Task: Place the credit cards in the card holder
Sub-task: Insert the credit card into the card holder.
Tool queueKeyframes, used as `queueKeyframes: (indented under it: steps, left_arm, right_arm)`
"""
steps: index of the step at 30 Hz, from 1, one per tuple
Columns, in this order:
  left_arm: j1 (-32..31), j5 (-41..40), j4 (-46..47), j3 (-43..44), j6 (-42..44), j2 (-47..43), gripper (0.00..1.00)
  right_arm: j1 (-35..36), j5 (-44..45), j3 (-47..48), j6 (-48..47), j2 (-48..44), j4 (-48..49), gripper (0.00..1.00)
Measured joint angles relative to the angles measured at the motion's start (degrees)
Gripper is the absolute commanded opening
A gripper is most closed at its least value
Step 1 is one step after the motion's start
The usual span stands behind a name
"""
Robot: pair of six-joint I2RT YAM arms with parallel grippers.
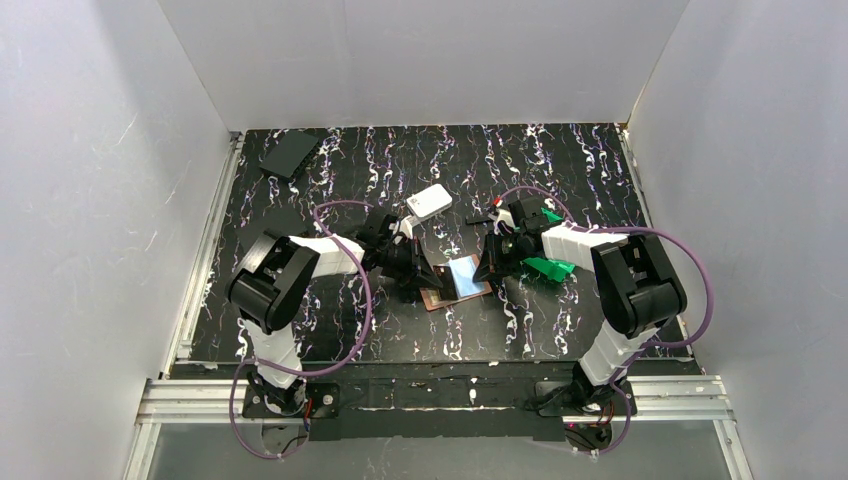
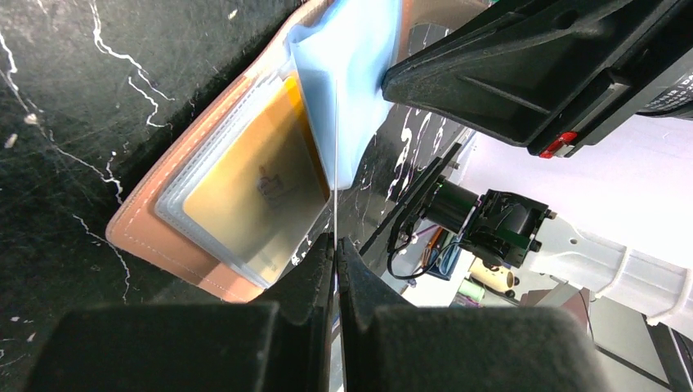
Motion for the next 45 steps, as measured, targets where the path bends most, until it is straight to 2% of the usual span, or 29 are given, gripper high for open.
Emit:
queueKeyframes:
  steps: [15,28,45]
  left_arm:
    - [0.07,0.31,0.28,0.00,-1.33,-0.07,0.00]
    - [1.29,3.63,0.96,-0.13,-3.87,2.67,0.00]
    - [2.16,4.96,2.34,-2.01,-1.40,2.32,0.00]
  right_arm:
    - [-0.11,-0.79,0.33,-0.04,0.55,0.00,0.10]
    - [-0.11,-0.81,0.33,-0.22,0.57,-0.02,0.09]
    - [-0.15,-1.20,0.44,-0.46,0.79,0.00,0.08]
